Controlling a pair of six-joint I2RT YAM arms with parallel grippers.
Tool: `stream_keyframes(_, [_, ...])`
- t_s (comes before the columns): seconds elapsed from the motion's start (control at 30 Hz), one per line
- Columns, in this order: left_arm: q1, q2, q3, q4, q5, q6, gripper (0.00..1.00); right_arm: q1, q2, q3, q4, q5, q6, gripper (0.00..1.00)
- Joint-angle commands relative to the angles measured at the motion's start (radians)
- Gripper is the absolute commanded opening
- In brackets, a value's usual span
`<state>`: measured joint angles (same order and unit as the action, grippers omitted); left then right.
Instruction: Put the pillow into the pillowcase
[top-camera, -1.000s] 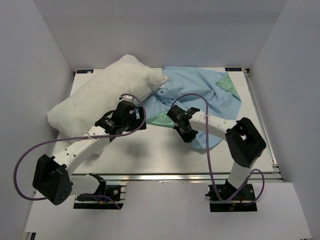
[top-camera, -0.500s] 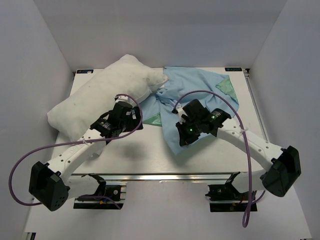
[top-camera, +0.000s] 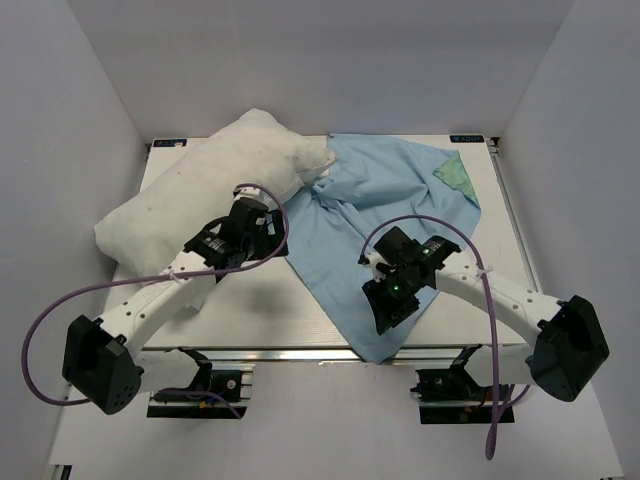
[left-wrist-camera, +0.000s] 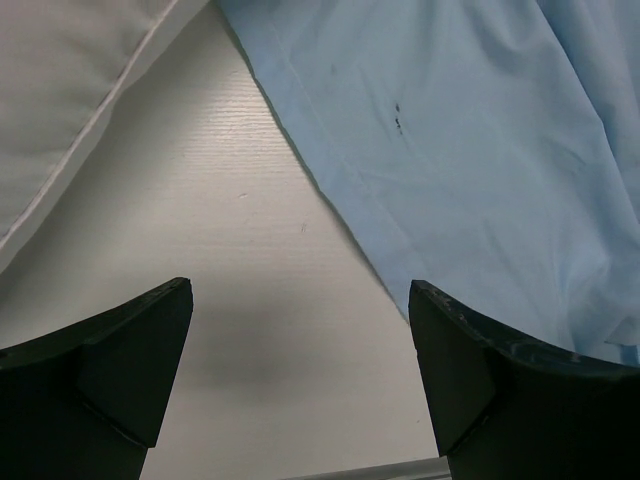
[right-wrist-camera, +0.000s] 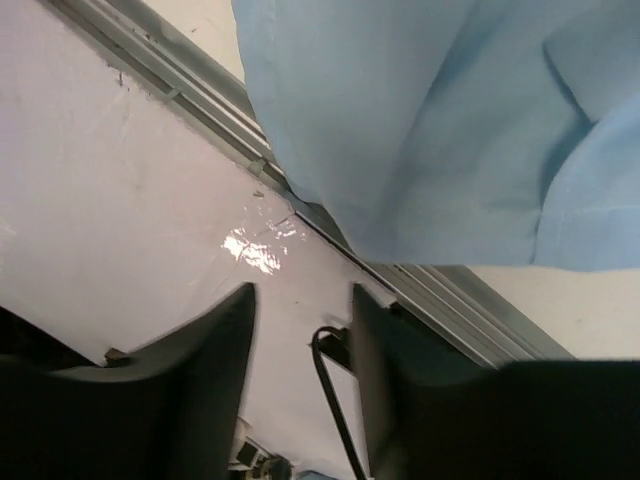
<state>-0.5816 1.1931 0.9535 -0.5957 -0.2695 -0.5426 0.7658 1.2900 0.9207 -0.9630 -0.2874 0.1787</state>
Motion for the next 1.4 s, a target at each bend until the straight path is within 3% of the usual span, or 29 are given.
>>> stream_keyframes(0.0, [0.000, 0.055, 0.080, 0.048, 0.033, 0.029, 0.98, -0.005, -0.026, 0.078, -0.022, 0.020, -0.018, 0.52])
stream_keyframes(0.17, [0.000, 0.230, 0.140, 0.122, 0.098, 0.053, 0.98, -0.080, 0.000, 0.201, 0.082, 0.249, 0.056, 0.71])
stream_keyframes(0.3, [0.000, 0.374, 0.212, 0.137, 0.124, 0.044, 0.98, -0.313, 0.118, 0.214, 0.257, 0.105, 0.084, 0.74])
stream_keyframes(0.47, [0.000, 0.546, 0.316, 0.140, 0.105, 0.030, 0.98, -0.404, 0.360, 0.424, 0.362, 0.283, 0.035, 0.78])
stream_keyframes(0.6, [0.006, 0.690, 0.430, 0.096, 0.043, 0.018, 0.98, -0.511, 0.708, 0.732, 0.270, 0.265, 0.028, 0.74])
stream_keyframes(0.83, [0.066, 0.852, 0.550, 0.077, 0.075, -0.008, 0.98, -0.602, 0.999, 1.037, 0.178, 0.425, -0.007, 0.73])
stream_keyframes(1.07, [0.077, 0.988, 0.657, 0.109, 0.133, 0.062, 0.98, -0.710, 1.002, 0.899, 0.130, 0.485, 0.028, 0.73])
stream_keyframes(1.2, [0.077, 1.081, 0.778, 0.137, 0.202, 0.142, 0.98, -0.847, 0.927, 0.765, 0.127, 0.505, 0.090, 0.73])
stream_keyframes(1.37, [0.077, 1.233, 1.045, 0.129, 0.357, 0.279, 0.98, -0.983, 0.790, 0.563, 0.185, 0.508, 0.104, 0.73])
